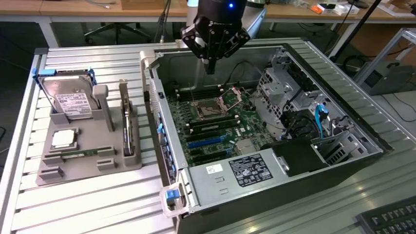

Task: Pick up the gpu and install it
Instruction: 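Reach for the gpu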

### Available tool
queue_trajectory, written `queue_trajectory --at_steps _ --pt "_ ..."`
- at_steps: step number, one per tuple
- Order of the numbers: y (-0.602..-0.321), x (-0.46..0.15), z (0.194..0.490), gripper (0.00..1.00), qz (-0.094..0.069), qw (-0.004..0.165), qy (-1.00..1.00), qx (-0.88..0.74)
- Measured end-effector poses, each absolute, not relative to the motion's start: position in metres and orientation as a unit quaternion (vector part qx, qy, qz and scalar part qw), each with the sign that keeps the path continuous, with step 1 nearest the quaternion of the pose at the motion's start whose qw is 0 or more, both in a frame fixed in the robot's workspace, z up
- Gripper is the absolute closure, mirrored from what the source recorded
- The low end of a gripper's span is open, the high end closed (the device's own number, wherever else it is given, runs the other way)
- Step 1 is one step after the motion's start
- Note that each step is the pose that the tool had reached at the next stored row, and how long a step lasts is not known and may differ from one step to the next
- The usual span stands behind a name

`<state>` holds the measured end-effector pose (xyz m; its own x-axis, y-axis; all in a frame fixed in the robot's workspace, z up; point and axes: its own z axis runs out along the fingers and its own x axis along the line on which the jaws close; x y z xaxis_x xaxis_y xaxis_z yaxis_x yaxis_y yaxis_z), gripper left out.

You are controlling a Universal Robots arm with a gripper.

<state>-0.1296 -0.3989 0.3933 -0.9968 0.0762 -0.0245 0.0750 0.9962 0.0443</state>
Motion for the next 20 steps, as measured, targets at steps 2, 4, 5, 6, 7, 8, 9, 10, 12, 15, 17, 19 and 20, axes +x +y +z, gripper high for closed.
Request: queue_trajectory --at_steps 2,4,5,6,7,8,9,10,12,15,17,19,20 --pt "-0.3989 -0.1298 0.3933 0.89 0.022 0.013 0.999 0.038" --pt "-0.3989 -0.1303 0.3933 0.89 0.022 0.013 0.999 0.038" --pt "-0.399 -0.1307 0.3933 0.89 0.022 0.013 0.999 0.038" --pt "-0.399 -0.1311 0.3933 0.89 0.022 0.013 0.999 0.038" --pt "-0.399 -0.1319 0.3933 0.89 0.022 0.013 0.999 0.038" --pt "-0.3989 -0.1325 0.3933 0.89 0.022 0.013 0.999 0.038" --pt "-0.399 -0.1336 0.3933 0.89 0.022 0.013 0.999 0.038" --pt "-0.3989 -0.1346 0.3933 0.89 0.022 0.013 0.999 0.038" --pt "-0.3989 -0.1357 0.3933 0.89 0.022 0.013 0.999 0.038" --pt "-0.3989 -0.137 0.3933 0.89 0.022 0.013 0.999 0.038" --pt "-0.399 -0.138 0.3933 0.89 0.022 0.013 0.999 0.038" --pt "-0.399 -0.139 0.3933 0.89 0.022 0.013 0.999 0.038" --pt "-0.3989 -0.1394 0.3933 0.89 0.022 0.013 0.999 0.038"
